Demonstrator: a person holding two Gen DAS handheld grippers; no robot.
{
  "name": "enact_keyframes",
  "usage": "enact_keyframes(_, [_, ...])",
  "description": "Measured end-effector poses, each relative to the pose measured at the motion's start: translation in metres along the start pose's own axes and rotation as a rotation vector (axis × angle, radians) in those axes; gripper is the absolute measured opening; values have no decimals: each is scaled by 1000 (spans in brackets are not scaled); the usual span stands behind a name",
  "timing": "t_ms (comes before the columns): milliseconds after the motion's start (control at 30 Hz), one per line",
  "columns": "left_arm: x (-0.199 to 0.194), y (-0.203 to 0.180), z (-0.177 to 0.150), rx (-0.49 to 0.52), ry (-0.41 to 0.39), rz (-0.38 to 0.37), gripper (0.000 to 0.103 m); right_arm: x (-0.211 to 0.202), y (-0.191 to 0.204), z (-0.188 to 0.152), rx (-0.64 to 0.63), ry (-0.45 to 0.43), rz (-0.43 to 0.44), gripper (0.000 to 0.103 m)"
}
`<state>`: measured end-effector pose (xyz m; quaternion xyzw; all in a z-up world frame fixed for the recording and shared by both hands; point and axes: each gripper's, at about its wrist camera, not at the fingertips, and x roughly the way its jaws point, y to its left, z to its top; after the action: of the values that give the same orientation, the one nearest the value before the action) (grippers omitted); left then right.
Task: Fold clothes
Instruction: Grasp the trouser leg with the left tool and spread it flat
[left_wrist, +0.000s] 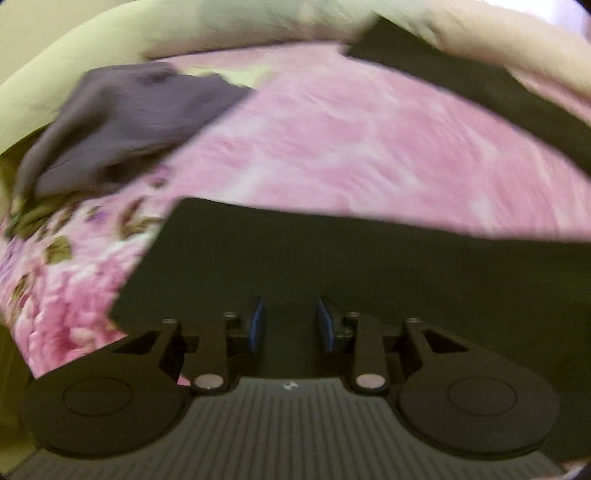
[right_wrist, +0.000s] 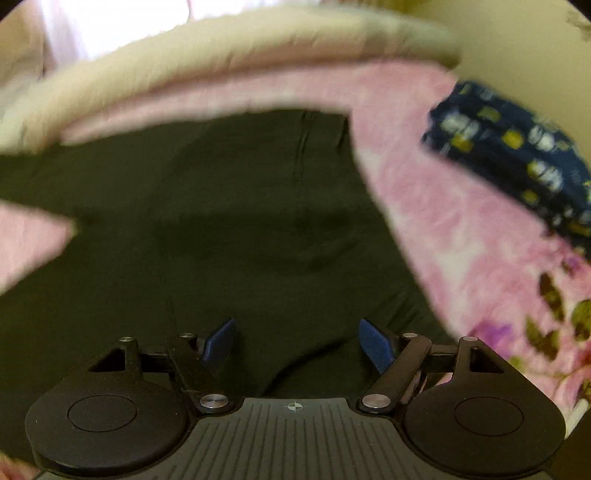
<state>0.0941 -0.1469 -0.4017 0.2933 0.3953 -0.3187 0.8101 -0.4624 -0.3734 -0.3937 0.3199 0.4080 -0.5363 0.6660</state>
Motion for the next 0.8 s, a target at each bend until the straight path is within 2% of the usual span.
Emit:
enact_keyframes(33, [0, 2, -4, -1, -8, 6, 34, 2, -5, -8, 13, 5, 16, 77])
enact_keyframes(100, [0, 21, -7, -58, 32, 21, 42, -6, -18, -21, 51, 11, 56, 76])
enact_keyframes(133, [0, 32, -7, -89, 56, 28, 42, -11, -19, -25, 47, 24, 63, 77])
enact_keyframes(200, [2, 57, -8, -145, 124, 73, 44, -23, -17, -32, 37, 58, 23, 77])
enact_keyframes(267, [-1, 78, -4, -179, 197, 83, 44, -33, -28, -37, 179, 101, -1, 77])
enact_keyframes(333, [-7, 88, 2, -176, 266, 98, 38, -40, -40, -44, 357, 215, -2, 77])
enact_keyframes(400, [-13, 91, 9, -152, 343, 107, 36, -52, -40, -53, 466, 308, -21, 77])
enact_keyframes(433, [-23, 88, 15, -142, 344, 68, 36, -60, -37, -55, 490, 323, -11, 77])
enact_keyframes(533, [-54, 74, 38, -91, 319, -49, 36, -93, -10, -48, 476, 281, 44, 77])
enact_keyframes(667, [-100, 47, 83, 28, 209, -194, 36, -135, 31, -26, 423, 186, 114, 77])
enact_keyframes(800, [-141, 44, 127, 40, 87, -269, 37, -171, 71, 14, 341, 61, 156, 77])
